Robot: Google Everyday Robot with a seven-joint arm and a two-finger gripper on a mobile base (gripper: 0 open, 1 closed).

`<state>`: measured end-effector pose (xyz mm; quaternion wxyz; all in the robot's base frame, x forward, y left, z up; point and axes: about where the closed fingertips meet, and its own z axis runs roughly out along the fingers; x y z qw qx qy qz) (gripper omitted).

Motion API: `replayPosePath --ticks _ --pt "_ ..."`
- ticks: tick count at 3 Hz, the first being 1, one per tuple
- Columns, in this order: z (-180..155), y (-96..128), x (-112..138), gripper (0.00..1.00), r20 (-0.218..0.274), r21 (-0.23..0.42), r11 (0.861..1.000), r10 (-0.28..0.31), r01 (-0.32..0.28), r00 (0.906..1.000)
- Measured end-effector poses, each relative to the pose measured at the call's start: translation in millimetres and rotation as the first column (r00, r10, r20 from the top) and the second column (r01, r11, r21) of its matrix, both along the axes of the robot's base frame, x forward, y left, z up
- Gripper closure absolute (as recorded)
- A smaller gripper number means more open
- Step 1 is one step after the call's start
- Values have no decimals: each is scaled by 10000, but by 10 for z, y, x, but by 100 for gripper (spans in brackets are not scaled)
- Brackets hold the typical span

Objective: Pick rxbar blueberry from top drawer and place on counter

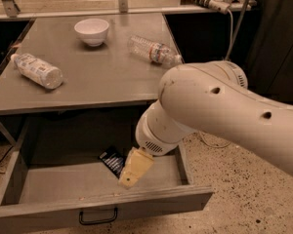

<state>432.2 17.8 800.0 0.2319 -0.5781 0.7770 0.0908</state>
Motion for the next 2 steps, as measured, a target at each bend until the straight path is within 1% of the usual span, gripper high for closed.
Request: replayPosePath --ticks 1,2 --pt "-466 214 83 0 -200 17 9995 -317 317 9993" --pt "-466 214 83 0 -200 17 9995 -317 317 9993"
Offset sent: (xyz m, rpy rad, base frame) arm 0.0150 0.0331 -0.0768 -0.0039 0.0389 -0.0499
